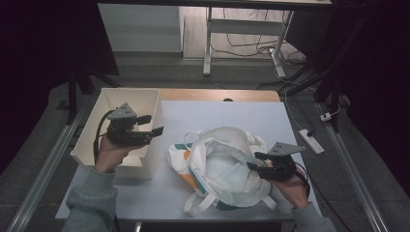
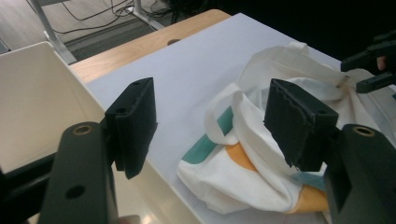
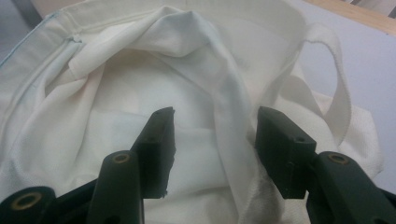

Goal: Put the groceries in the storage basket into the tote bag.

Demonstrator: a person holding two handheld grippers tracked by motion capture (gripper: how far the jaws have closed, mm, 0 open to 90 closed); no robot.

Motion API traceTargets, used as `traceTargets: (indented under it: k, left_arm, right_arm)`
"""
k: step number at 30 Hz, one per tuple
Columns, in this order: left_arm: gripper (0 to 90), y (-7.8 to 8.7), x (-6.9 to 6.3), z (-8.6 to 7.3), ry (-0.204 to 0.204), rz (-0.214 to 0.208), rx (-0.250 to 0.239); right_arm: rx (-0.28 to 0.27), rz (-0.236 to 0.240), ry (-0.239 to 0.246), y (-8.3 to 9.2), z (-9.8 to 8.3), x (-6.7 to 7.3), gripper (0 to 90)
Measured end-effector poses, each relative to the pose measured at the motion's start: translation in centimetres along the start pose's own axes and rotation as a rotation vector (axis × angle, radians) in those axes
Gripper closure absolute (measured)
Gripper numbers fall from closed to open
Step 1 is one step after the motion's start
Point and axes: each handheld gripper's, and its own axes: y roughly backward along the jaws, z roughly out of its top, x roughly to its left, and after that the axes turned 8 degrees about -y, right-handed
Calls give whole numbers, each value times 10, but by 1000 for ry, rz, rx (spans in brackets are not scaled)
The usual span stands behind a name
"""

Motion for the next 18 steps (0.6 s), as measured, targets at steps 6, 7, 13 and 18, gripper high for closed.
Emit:
traceTargets:
  k: [6,7,13,18]
  left_arm:
    - [331,1,11,-4,9,51,20]
    - [330,1,14,-5,14,62,29]
    - [317,4,32,-16,70,115,55]
    - [293,0,51,-29,111,203,122]
  right_arm:
    - [1,-5,-3,1,-1,0,469]
    - [1,-6,-3,0,-1,0,469]
    - [3,-3,-5,-1,-1,0,469]
    - [-6,-13,-6,-1,-2,0,472]
